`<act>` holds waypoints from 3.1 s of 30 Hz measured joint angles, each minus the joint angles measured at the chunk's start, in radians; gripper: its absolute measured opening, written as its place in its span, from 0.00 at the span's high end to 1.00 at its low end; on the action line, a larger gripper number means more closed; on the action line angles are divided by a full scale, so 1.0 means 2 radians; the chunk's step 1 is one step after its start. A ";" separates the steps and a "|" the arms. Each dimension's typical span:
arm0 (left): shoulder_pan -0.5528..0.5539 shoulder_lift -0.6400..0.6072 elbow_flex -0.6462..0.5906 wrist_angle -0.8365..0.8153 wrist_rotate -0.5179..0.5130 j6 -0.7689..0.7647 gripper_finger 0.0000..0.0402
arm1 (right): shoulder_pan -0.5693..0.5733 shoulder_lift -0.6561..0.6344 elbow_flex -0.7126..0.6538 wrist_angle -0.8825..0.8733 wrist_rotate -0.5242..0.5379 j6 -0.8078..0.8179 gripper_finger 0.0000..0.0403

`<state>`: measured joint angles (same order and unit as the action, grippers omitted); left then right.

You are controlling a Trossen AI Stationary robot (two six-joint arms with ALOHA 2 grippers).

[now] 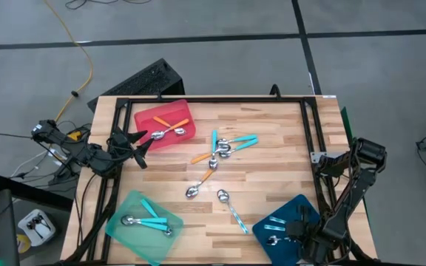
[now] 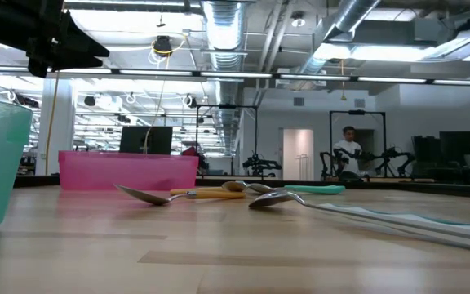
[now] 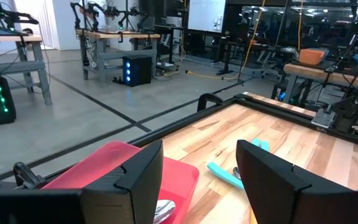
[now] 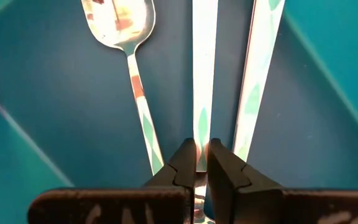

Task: Sort silverware by color (type)
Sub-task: Put the blue patterned spoon into the blue bin, then put the yellow spoon into the pink bin

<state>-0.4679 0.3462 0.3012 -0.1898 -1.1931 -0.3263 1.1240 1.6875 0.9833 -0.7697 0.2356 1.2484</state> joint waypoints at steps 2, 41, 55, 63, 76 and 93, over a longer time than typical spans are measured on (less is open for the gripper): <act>0.000 0.000 0.000 0.000 0.000 0.000 0.53 | 0.000 0.000 0.000 0.000 0.000 0.000 0.89; 0.000 0.000 0.000 0.003 0.000 0.004 0.53 | -0.020 -0.008 -0.043 0.087 -0.029 -0.010 0.87; 0.000 0.000 0.000 0.002 0.000 0.004 0.53 | -0.027 -0.007 -0.044 0.064 -0.033 0.008 0.76; 0.000 0.000 0.000 0.002 0.000 0.004 0.53 | -0.027 -0.007 -0.043 0.065 -0.039 0.009 0.63; 0.000 0.000 0.000 0.002 0.000 0.004 0.53 | -0.027 -0.006 -0.005 -0.006 -0.049 0.015 0.52; 0.000 0.000 0.000 0.002 0.002 0.004 0.53 | -0.069 -0.006 0.135 -0.162 -0.040 -0.032 0.52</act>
<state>-0.4676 0.3466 0.3012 -0.1852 -1.1890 -0.3180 0.9866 1.6745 1.2542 -1.0946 0.1562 1.1851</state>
